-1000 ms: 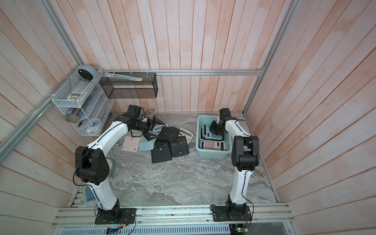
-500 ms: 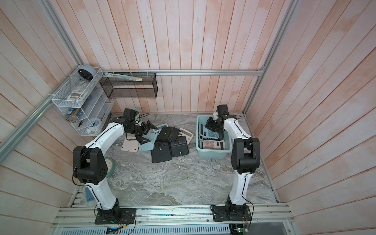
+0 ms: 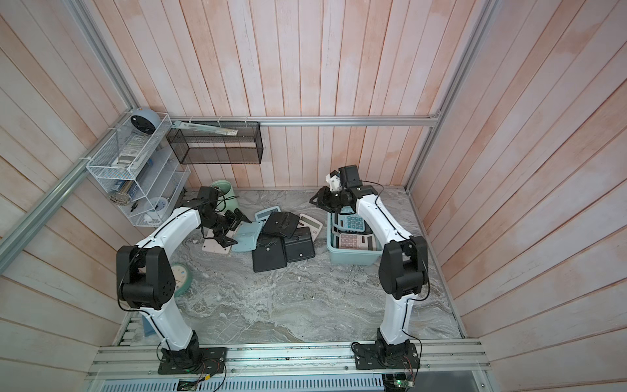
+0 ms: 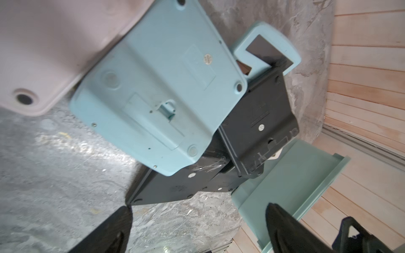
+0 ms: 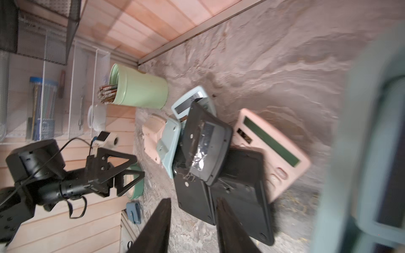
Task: Put the calculator in the storage box
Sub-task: Place the calculator in the storage box, then pick up the calculator at the center of the board.
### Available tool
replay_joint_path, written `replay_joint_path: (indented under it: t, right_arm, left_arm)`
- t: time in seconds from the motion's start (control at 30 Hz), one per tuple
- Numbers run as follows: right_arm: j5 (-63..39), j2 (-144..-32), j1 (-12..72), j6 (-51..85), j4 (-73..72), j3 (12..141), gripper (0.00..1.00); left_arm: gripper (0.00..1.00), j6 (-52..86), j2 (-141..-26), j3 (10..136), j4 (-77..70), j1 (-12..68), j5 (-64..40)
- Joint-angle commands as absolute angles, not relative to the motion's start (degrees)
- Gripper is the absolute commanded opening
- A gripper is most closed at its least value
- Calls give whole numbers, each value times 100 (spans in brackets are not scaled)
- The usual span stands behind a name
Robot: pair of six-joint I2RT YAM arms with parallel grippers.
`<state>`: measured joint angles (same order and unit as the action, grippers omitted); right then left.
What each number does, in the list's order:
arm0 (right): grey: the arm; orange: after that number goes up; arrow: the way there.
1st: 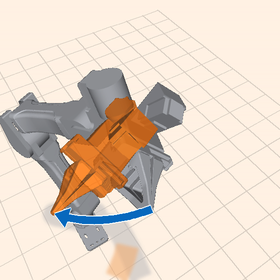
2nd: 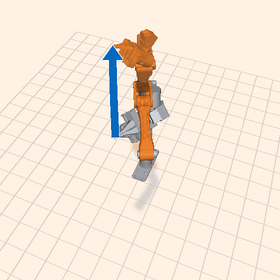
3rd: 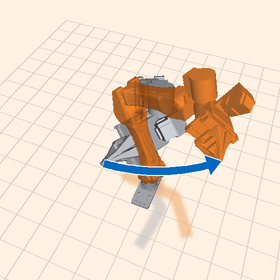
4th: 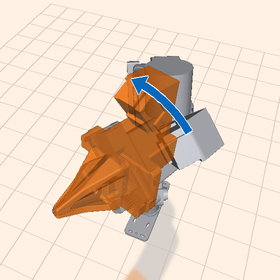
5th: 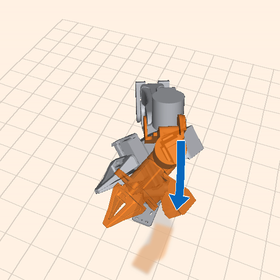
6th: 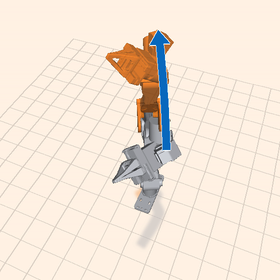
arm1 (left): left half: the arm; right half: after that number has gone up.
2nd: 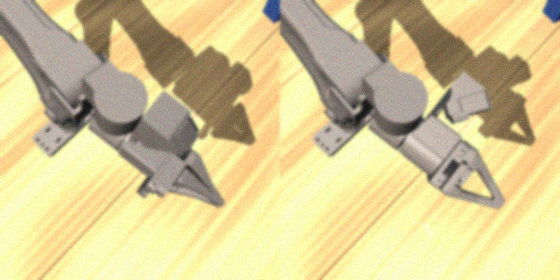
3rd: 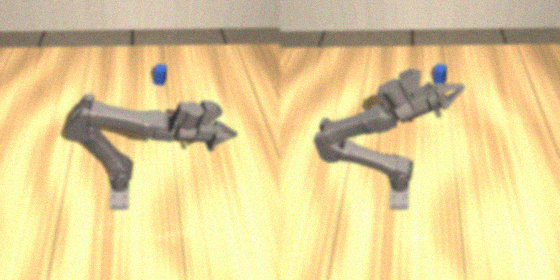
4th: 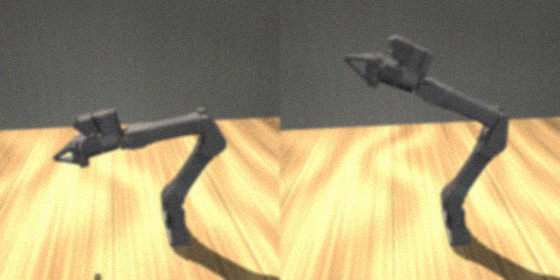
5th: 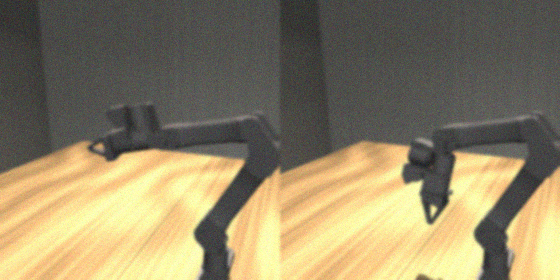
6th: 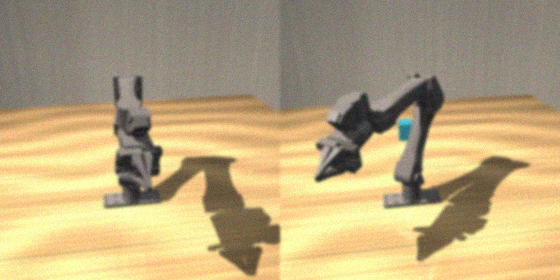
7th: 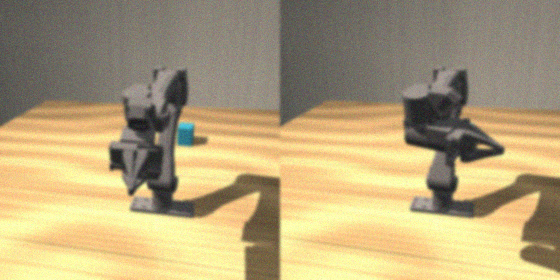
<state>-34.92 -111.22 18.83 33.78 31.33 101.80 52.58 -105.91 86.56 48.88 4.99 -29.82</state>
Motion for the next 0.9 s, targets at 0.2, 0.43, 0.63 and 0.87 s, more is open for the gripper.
replay_joint_path:
  t: [0.2,0.43,0.63,0.87]
  right_arm:
    - [-3465,-12802,2351,3289,4313,12482,48]
    - [-3271,-14221,2350,3164,5290,14619,63]
    - [-3295,-14702,2348,3196,5589,15013,64]
    - [-3309,-14152,2389,3150,5069,13553,66]
  left_arm:
    - [100,7849,-10964,8256,2281,869,-3702]
    - [100,9222,-11024,7606,1052,947,-3485]
    - [100,8042,-11493,8793,2530,892,-3284]
    - [100,6434,-12184,10336,4423,906,-2758]
